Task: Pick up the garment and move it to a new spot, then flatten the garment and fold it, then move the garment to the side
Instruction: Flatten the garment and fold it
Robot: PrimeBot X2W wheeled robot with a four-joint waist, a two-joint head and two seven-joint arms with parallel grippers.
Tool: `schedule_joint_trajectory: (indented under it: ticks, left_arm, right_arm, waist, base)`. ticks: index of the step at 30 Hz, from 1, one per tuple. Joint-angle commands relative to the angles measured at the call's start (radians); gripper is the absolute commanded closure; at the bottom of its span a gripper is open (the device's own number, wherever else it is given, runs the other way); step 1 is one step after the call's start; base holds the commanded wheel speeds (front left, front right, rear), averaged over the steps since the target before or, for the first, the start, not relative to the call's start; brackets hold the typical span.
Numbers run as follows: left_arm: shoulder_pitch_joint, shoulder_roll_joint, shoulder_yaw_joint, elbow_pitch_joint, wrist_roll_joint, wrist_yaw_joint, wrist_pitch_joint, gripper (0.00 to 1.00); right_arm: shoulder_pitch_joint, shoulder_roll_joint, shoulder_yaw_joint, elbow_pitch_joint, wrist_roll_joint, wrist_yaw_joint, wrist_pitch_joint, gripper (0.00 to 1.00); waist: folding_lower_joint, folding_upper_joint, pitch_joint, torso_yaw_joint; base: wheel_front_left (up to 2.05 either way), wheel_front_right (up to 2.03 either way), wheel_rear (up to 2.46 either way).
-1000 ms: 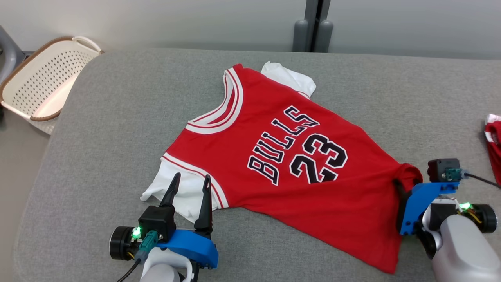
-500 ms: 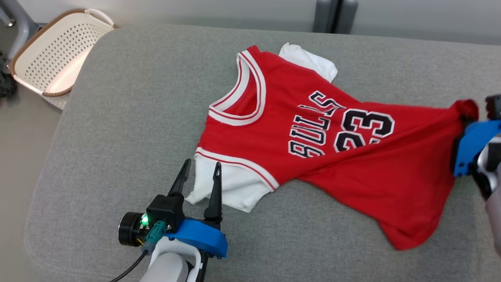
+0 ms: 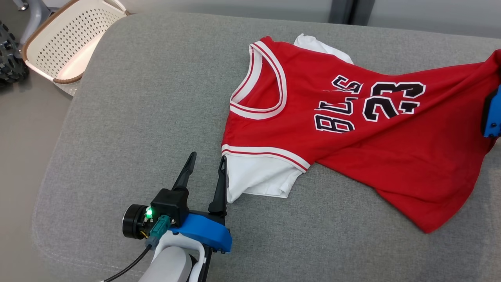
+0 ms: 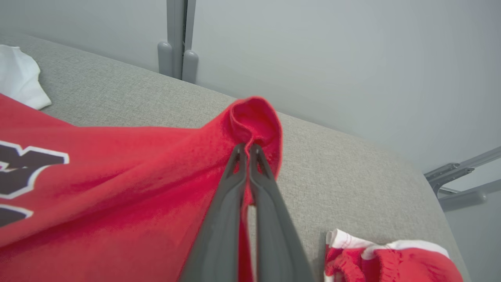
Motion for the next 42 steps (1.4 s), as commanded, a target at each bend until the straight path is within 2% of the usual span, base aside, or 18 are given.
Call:
schedule_joint_trajectory:
  ticks: [1, 2, 3, 10, 16, 21, 26, 31, 42]
  left_arm:
    - [-0.02, -0.001, 0.002, 0.0, 0.007, -0.002, -0.007, 0.0]
    - [-0.02, 0.0, 0.005, -0.002, 0.008, -0.003, -0.007, 0.0]
    - [-0.02, 0.0, 0.006, -0.003, 0.01, -0.003, -0.006, 0.0]
    - [-0.004, 0.007, 0.023, -0.013, 0.018, 0.002, -0.006, 0.0]
    - [0.018, 0.013, 0.03, -0.017, 0.017, 0.008, -0.006, 0.0]
    - [0.034, 0.019, 0.037, -0.022, 0.015, 0.014, -0.006, 0.0]
    - [0.049, 0.034, 0.052, -0.033, 0.007, 0.022, -0.006, 0.0]
    - [0.056, 0.045, 0.058, -0.045, 0.004, 0.031, -0.006, 0.0]
    - [0.057, 0.054, 0.048, -0.049, 0.002, 0.034, 0.002, 0.0]
  right_arm:
    - [-0.013, -0.001, -0.013, 0.008, -0.006, 0.0, -0.023, 0.68]
    - [-0.011, 0.005, -0.015, 0.018, -0.01, 0.0, -0.034, 0.27]
    - [-0.007, 0.017, -0.016, 0.026, -0.013, 0.0, -0.044, 0.0]
    - [0.019, 0.07, 0.009, 0.073, 0.004, 0.0, -0.126, 0.0]
    - [0.087, 0.12, 0.06, 0.098, 0.103, 0.0, -0.204, 0.0]
    - [0.177, 0.15, 0.12, 0.07, 0.2, 0.0, -0.235, 0.0]
    - [0.341, 0.173, 0.211, -0.042, 0.351, 0.0, -0.23, 0.0]
    - [0.52, 0.155, 0.264, -0.241, 0.5, 0.0, -0.158, 0.0]
    - [0.623, 0.155, 0.268, -0.478, 0.552, 0.0, -0.033, 0.0]
  waist:
    - [0.0, -0.0001, 0.002, -0.002]
    - [0.0, -0.0001, 0.003, -0.005]
    - [0.0, -0.0001, 0.004, -0.01]
    - [0.0, -0.0001, -0.016, -0.072]
    - [0.0, -0.0001, -0.045, -0.134]
    - [0.0, -0.0001, -0.058, -0.166]
    - [0.0, -0.0001, -0.07, -0.196]
    - [0.0, -0.0001, -0.07, -0.205]
    - [0.0, -0.0001, -0.065, -0.184]
  base:
    - [0.0, 0.0, 0.0]
    - [0.0, 0.0, 0.0]
    - [0.0, 0.0, 0.0]
    - [0.0, 0.0, 0.0]
    - [0.0, 0.0, 0.0]
    - [0.0, 0.0, 0.0]
    - [0.0, 0.0, 0.0]
    - [0.0, 0.0, 0.0]
    - [0.0, 0.0, 0.0]
